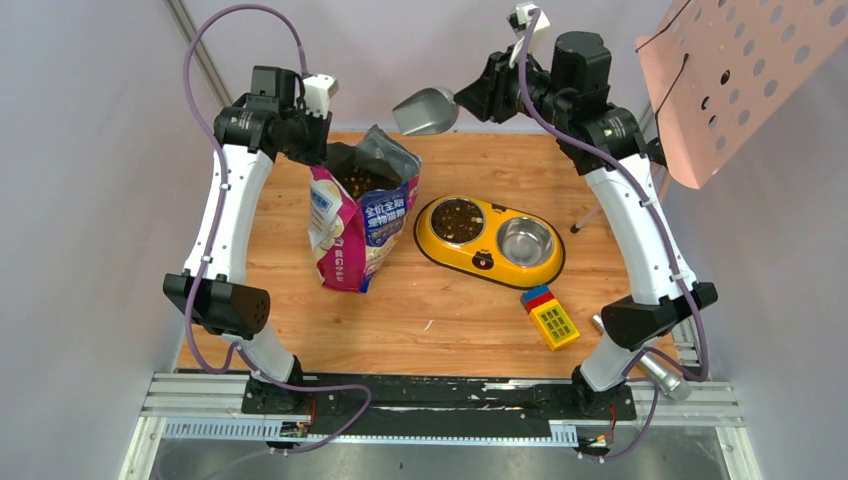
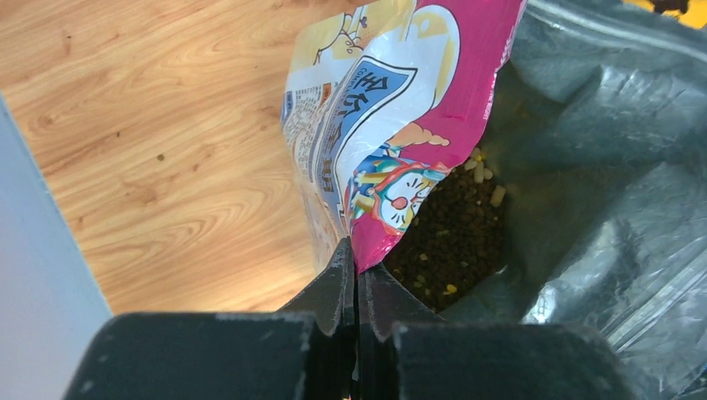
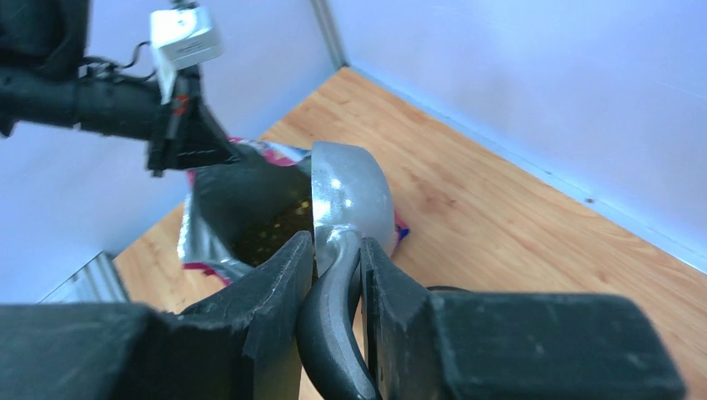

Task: Serve the pet food

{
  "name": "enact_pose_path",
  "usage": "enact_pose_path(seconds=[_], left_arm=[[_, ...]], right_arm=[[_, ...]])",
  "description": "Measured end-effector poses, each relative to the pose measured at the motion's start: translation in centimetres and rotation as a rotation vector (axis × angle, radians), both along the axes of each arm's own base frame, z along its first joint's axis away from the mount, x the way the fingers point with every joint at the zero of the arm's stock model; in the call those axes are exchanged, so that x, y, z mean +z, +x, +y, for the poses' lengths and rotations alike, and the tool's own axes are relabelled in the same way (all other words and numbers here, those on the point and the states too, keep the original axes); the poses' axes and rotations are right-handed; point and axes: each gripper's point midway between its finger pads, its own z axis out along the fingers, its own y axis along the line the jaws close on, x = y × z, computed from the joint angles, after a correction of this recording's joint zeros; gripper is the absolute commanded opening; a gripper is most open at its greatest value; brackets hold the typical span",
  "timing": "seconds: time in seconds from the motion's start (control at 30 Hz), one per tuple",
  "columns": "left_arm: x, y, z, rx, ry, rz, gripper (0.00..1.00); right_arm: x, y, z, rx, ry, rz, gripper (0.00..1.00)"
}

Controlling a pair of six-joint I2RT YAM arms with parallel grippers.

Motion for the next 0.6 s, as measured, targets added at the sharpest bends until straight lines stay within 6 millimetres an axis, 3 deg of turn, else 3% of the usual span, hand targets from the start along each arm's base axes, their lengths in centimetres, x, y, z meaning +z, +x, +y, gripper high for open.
enact_pose_path(seconds=[0.13, 0.33, 0.47, 0.6], left_arm=[[0.1, -0.1, -0.9, 0.007, -0.047, 0.010, 0.00], [0.3, -0.4, -2.8, -0.029, -0.089, 0.013, 0.00], [0.2, -0.4, -3.7, -0.049, -0.105, 0.011, 0.00], [0.2, -0.4, -4.6, -0.063, -0.120, 0.008, 0.00]], right_arm=[[-0.6, -1.9, 2.7, 0.111, 0.003, 0.020, 0.00], [-4.6, -4.1, 6.6, 0.221, -0.062, 0.100, 0.00], [-8.4, -3.5, 8.6, 0.212, -0.136, 0.171, 0.00], [-12.6, -0.9, 10.2, 0.129, -0.216, 0.236, 0.00]])
